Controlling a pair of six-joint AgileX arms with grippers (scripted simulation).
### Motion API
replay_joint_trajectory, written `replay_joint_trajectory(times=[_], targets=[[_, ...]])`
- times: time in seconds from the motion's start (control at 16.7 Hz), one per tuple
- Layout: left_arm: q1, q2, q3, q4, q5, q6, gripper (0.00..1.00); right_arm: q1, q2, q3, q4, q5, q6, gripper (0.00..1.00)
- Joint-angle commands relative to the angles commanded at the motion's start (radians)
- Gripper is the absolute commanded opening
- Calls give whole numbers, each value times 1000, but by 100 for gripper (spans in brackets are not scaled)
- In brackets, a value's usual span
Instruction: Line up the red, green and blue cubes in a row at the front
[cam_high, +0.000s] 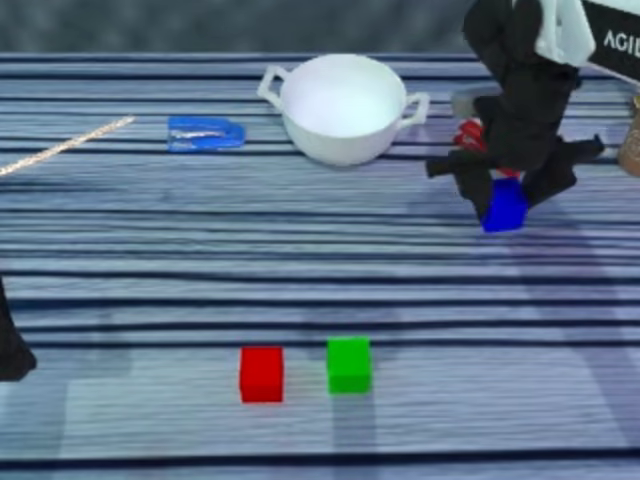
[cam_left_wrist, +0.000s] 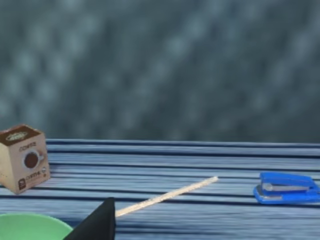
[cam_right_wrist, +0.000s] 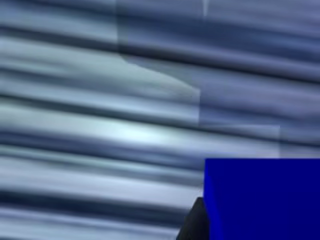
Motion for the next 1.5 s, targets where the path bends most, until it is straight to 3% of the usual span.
replay_joint_trajectory(times=[0.48,1.14,1.5], targets=[[0,0,0,0,0,0,100,7,-30,12,-28,-1,14,0],[0,0,0,0,0,0,100,317,-439,-568,123,-2,449,0],[0,0,0,0,0,0,100,348,-480,-614,139,-3,496,0]])
